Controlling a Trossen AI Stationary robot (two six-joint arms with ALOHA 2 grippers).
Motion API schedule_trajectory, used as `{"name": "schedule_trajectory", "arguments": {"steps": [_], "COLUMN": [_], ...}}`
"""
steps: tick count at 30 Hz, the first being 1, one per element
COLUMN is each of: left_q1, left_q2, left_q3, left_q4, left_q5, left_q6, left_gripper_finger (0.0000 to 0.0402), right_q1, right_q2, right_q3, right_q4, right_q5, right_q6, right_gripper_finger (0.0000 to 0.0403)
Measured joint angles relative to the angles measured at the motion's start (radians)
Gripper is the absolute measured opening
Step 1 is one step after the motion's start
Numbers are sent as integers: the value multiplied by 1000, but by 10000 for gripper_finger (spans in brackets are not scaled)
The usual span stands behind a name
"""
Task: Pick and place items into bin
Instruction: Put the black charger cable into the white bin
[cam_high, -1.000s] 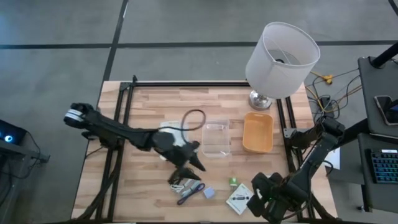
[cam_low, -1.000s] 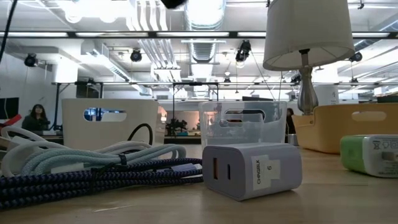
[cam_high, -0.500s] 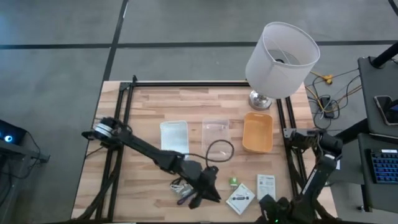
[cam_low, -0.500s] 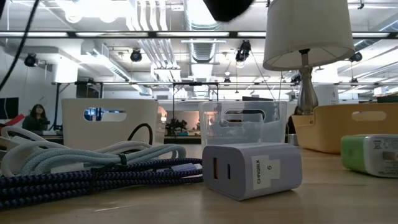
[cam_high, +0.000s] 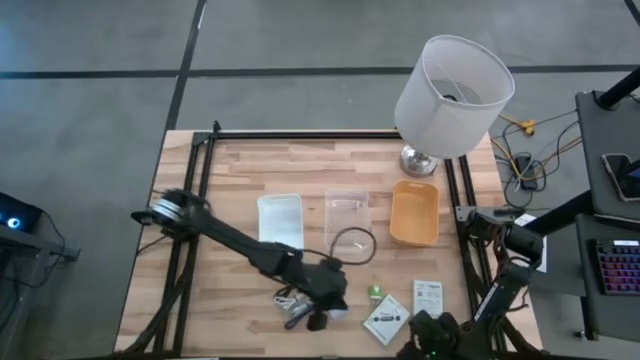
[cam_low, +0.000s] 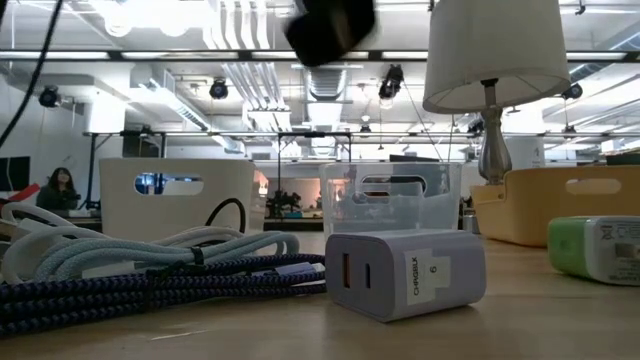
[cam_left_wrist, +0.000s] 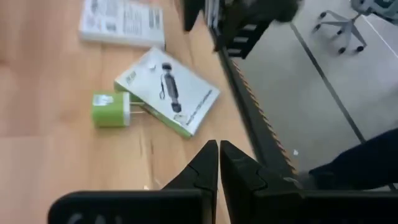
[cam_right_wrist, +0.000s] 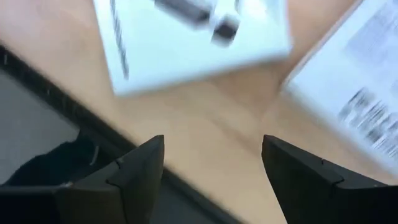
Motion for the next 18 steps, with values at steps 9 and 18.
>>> {"name": "schedule_trajectory", "arguments": {"steps": [9,18], "left_q1": [-17,-158], "left_q2": [-287,-465], "left_q3": [-63,-293], "left_q4": [-465,-512], "left_q5": [-170,-257], "left_q6": [-104,-455], "left_gripper_finger": [10,94], "right_q1": [-161,-299], "right_q2": [-43,-99], "right_q3": [-6,24], "right_q4": [14,150], "right_q5": [-57,21], "right_q6": [-427,-1120], "right_gripper_finger": [282,288]}}
